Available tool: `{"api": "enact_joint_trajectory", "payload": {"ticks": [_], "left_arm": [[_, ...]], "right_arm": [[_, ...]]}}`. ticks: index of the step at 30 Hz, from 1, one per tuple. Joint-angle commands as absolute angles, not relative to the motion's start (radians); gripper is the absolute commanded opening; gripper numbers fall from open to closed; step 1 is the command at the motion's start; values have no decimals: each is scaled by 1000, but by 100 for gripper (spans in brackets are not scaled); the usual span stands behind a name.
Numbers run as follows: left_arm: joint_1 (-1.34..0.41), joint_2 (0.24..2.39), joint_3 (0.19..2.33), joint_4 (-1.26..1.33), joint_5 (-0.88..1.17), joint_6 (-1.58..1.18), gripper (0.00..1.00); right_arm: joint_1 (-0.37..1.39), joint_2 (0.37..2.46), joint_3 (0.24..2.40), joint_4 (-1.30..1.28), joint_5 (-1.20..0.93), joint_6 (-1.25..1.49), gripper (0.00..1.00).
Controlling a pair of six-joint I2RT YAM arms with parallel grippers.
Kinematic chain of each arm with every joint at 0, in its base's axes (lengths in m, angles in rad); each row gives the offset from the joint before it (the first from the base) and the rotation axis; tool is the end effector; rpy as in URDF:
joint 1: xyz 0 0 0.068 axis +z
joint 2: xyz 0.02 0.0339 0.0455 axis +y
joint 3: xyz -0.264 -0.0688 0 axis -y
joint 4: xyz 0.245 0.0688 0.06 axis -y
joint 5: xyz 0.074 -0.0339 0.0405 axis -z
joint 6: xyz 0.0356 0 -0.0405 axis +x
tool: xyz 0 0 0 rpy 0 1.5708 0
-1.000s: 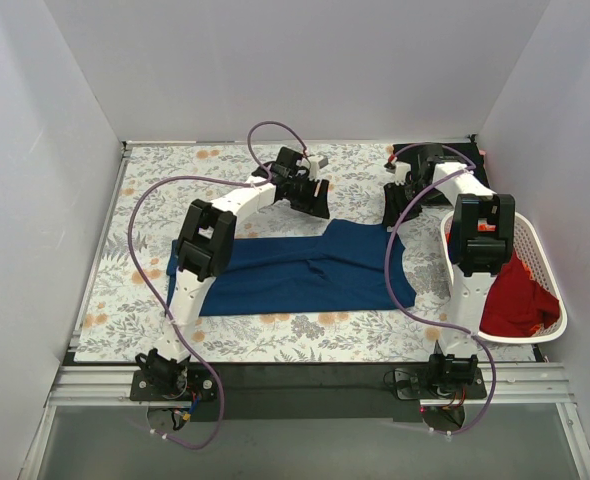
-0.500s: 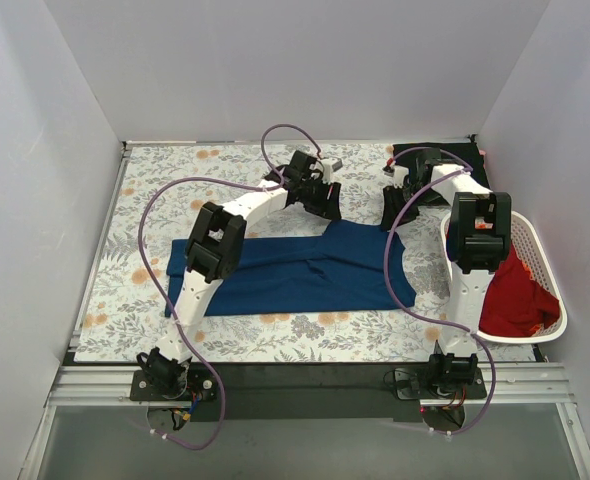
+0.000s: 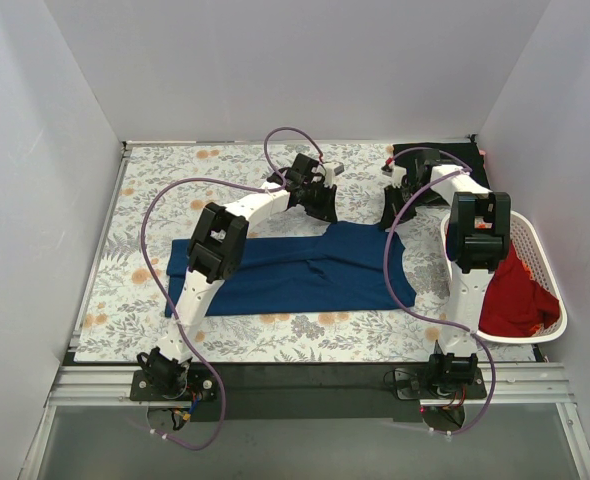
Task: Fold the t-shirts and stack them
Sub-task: Fold the tshirt
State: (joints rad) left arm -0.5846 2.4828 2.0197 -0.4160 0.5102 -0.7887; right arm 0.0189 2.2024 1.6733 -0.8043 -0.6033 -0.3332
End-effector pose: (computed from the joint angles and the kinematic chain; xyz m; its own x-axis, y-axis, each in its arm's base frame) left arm 0.4422 -0.3135 0.1384 -0.9786 -0.0948 -0.1827 0.0668 0.6933 -0.7176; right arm 0.4415 0.0285 0.1543 -0.8696 -0.2858 -0.4026 -0.4586 0.7696 0.4442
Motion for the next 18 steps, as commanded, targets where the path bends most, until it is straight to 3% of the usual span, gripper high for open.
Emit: {"api": "enact_joint_trajectory", "payload": {"ticks": [1,18], "left_arm": [[-591,2427,2031,-440,532,-764,0],[-592,2034,1632,-270,690,-744,0]], "right_arm": [[17,2143,1690,-801,-687,-348,1],[21,1839,1384,-808,-782,-460,1]]}}
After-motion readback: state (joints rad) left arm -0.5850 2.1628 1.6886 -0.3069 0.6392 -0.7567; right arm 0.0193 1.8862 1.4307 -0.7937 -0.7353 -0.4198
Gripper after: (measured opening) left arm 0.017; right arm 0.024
